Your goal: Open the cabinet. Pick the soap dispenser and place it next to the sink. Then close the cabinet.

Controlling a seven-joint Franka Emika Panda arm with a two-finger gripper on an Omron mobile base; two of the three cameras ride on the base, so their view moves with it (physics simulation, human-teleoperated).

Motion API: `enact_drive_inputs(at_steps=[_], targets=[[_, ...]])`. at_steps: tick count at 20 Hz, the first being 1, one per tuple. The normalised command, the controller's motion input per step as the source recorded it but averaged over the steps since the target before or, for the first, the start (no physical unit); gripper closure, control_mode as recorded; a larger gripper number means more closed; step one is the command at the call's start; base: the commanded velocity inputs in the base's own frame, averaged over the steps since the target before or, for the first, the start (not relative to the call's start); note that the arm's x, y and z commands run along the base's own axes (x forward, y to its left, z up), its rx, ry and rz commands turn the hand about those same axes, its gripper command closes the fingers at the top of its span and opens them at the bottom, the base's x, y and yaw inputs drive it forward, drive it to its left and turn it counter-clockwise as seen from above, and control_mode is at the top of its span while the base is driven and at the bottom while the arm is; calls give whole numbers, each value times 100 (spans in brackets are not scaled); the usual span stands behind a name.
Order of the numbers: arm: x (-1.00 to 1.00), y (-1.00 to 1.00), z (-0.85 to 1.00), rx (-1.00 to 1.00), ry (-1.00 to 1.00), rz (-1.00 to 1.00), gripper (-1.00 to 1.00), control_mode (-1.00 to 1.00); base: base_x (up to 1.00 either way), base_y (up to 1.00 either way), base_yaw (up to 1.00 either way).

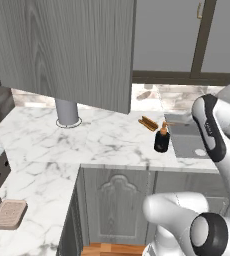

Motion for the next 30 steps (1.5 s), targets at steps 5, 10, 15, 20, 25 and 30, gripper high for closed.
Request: enact_drive_inputs(at_steps=[5,10,15,20,25,30], targets=[[-26,17,27,-7,0,-14,-100,-100,0,0,0],[-37,11,24,0,0,-9,-100,-100,0,0,0],[-36,5,13,0,0,-7,-100,-100,0,0,0],[-30,0,6,0,0,-3,-100,-100,0,0,0],[-24,0,10,0,0,0,-100,-100,0,0,0],[-23,10,3,0,0,0,-100,-100,0,0,0]])
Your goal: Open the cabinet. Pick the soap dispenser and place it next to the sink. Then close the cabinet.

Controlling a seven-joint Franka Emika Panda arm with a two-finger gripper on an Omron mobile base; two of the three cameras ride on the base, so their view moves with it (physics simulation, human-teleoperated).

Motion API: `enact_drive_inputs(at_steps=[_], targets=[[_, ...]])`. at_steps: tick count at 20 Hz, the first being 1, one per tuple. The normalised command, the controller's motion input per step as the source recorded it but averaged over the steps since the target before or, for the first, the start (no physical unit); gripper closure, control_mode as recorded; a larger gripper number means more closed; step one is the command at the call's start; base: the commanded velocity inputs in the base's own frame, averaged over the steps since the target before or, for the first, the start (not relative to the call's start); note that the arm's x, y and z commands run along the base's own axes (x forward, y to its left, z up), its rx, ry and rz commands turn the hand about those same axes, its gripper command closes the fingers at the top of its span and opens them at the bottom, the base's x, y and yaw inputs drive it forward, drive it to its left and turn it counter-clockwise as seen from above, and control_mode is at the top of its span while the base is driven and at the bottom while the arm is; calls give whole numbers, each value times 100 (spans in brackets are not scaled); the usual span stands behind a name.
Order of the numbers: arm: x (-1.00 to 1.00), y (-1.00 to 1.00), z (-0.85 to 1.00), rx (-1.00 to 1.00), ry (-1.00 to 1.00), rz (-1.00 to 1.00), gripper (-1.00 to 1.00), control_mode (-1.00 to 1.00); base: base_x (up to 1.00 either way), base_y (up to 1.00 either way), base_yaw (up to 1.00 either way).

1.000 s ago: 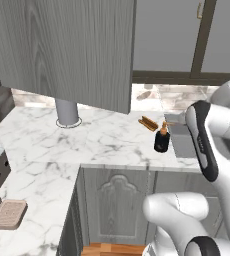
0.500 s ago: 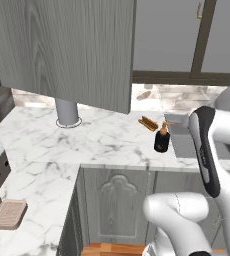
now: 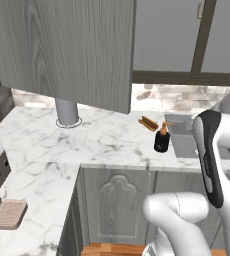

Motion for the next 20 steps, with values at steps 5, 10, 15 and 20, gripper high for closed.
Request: enact_drive_inputs(at_steps=[5,10,15,20], targets=[[-9,4,1,0,0,0,-100,-100,0,0,0],[0,0,0,0,0,0,-100,-100,0,0,0],[0,0,0,0,0,0,-100,-100,0,0,0],[0,0,0,0,0,0,-100,-100,0,0,0]])
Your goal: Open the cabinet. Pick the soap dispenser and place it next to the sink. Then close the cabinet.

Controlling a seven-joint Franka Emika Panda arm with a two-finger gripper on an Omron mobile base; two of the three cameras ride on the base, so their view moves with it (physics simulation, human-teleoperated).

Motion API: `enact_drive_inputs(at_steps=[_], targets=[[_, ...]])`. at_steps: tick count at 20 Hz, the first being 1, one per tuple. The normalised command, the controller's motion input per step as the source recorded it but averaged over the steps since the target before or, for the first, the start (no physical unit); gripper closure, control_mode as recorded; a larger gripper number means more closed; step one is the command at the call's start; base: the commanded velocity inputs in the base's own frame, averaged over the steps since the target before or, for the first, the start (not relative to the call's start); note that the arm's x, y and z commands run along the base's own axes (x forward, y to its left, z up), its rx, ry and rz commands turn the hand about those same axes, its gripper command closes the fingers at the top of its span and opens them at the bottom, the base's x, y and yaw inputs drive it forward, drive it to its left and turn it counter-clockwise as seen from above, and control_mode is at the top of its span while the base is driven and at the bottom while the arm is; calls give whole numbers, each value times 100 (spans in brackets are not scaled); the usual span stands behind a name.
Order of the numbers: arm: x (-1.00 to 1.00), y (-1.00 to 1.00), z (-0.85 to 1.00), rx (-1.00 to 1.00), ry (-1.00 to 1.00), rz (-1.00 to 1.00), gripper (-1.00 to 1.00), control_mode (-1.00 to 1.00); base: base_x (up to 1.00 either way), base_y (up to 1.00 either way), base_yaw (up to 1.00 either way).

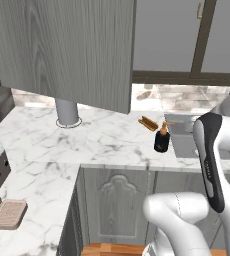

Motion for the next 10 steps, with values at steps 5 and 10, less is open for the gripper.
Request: enact_drive_inputs(at_steps=[5,10], targets=[[0,0,0,0,0,0,-100,-100,0,0,0],[0,0,0,0,0,0,-100,-100,0,0,0]])
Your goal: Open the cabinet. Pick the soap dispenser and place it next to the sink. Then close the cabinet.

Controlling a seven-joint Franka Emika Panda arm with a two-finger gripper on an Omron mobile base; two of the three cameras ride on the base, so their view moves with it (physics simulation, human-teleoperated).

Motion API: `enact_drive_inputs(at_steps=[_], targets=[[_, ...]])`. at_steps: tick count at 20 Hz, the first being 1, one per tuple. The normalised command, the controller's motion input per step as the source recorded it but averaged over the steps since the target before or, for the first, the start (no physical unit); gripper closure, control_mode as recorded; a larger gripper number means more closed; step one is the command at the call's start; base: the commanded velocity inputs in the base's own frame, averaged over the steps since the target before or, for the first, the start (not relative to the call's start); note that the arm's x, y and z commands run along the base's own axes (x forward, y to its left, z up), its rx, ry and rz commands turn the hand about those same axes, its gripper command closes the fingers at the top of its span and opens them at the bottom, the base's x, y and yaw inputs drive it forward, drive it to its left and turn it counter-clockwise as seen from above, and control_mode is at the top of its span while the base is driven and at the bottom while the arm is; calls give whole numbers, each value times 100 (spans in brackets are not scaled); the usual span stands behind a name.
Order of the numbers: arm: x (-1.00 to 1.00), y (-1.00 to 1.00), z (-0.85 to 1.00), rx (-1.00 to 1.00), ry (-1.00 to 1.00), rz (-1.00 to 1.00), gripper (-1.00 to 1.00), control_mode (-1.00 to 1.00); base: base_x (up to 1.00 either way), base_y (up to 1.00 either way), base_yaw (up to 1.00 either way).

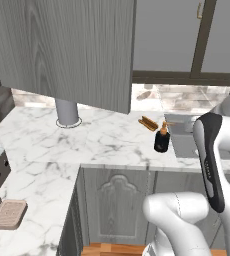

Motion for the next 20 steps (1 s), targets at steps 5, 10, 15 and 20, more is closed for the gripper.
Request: enact_drive_inputs(at_steps=[5,10,15,20], targets=[[0,0,0,0,0,0,-100,-100,0,0,0],[0,0,0,0,0,0,-100,-100,0,0,0],[0,0,0,0,0,0,-100,-100,0,0,0],[0,0,0,0,0,0,-100,-100,0,0,0]])
